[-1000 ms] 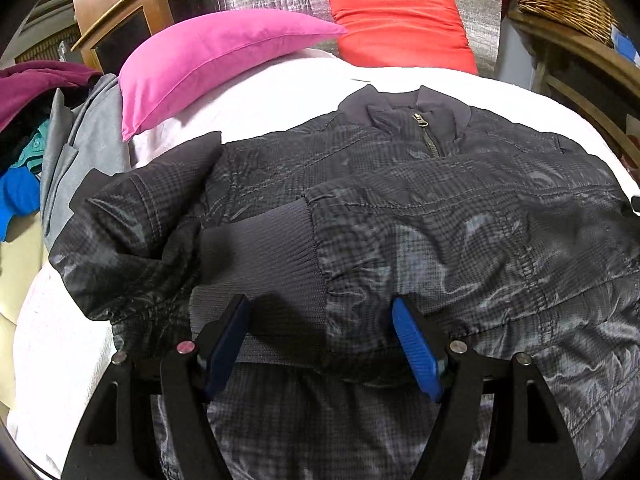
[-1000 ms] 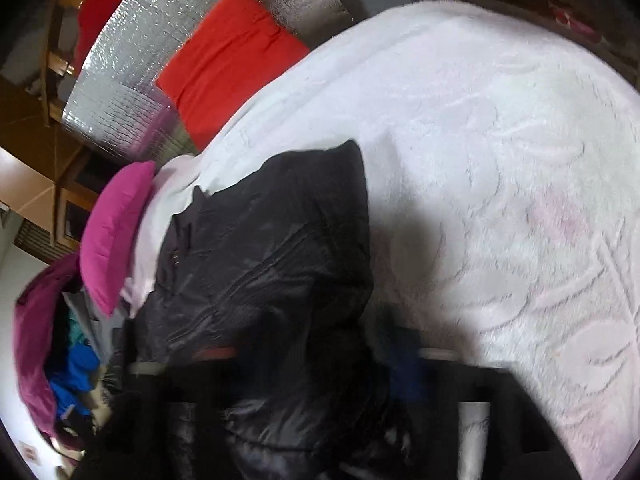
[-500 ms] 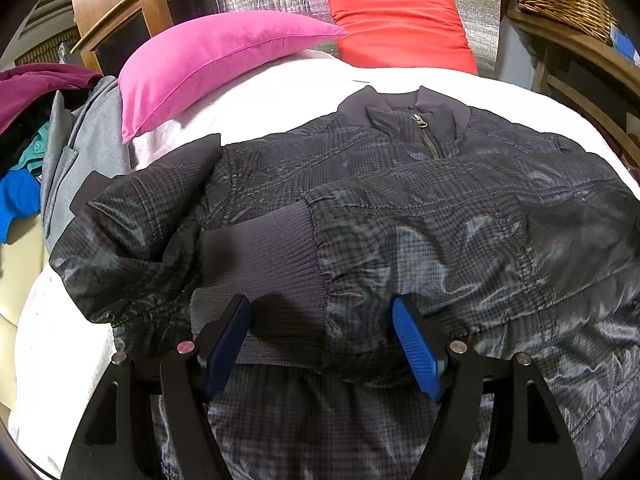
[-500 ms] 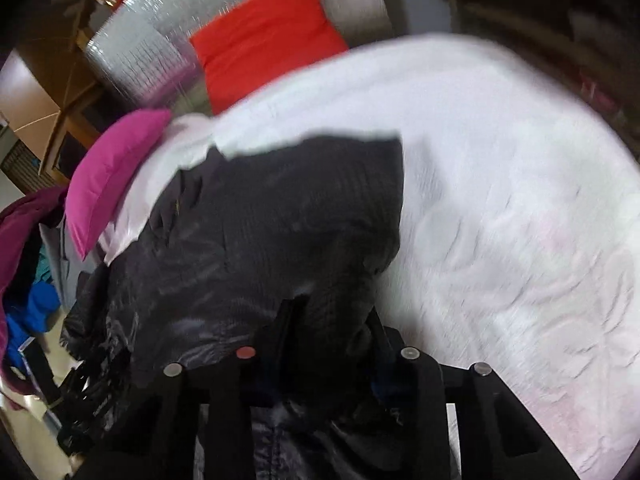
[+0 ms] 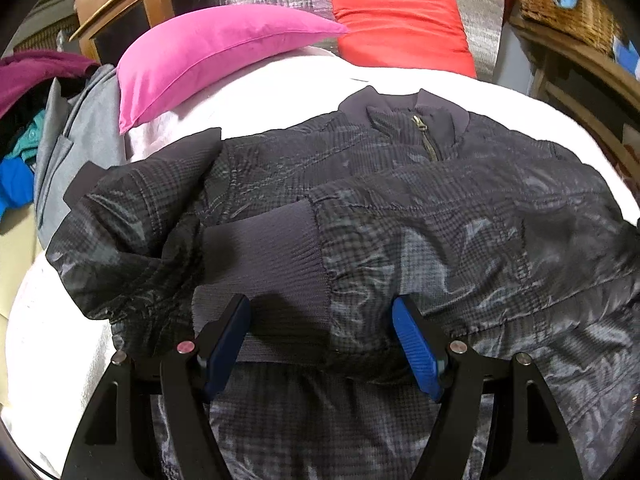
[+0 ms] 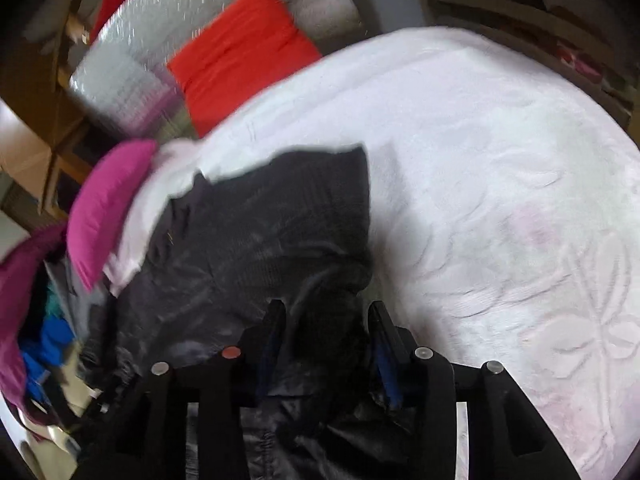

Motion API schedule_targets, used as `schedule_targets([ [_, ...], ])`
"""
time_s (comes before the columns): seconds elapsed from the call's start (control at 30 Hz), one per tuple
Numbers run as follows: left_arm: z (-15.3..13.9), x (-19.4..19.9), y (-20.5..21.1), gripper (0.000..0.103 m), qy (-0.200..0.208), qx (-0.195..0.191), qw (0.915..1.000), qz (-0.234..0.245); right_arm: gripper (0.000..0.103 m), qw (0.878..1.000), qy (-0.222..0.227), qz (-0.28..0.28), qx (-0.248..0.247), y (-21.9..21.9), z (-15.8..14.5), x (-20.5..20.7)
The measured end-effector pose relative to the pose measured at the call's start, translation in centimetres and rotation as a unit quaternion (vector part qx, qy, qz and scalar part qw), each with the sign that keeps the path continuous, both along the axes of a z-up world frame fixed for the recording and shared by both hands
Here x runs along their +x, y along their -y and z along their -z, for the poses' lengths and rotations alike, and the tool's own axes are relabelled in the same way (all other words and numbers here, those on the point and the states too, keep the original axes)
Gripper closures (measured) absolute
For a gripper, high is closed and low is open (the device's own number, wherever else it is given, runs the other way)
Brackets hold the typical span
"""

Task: Fold large clothes

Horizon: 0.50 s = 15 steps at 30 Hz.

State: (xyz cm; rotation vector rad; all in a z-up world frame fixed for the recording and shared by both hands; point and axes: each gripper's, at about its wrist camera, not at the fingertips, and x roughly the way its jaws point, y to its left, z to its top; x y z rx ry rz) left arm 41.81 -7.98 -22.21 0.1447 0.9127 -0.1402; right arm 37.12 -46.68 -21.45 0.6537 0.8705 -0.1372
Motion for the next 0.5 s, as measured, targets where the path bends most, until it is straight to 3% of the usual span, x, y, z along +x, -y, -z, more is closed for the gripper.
schedule_targets([
  [0.1,-0.3,0.0,-0.5,0.029,0.002,-0.009,0.9999,-0.005,0.056,0.999,0.051,-0.003,0.006,0.4,-2.7,-1.8],
  [0.2,-0.6,0.0,-0.9,0.029,0.003,-0.017,0.9998,-0.009,0.056,0.994,0.078,-0.053,0.059,-0.6,-4.0,-3.0],
  [0.33,-0.4,-0.1,-1.2,0.029,0.000,-0.011,0.9998,-0.015,0.056,0.981,0.035,-0.122,0.149,-4.4,-1.4,-1.4],
  [0.43,-0.2,-0.1,-1.4,0.029,-0.006,-0.013,0.9998,-0.016,0.056,0.969,-0.019,-0.137,0.203,-6.9,1.8,-0.5],
  [0.5,0.1,0.0,-1.4,0.029,-0.009,-0.005,0.9998,-0.016,0.057,0.967,-0.032,-0.123,0.219,-7.5,3.2,-0.1],
])
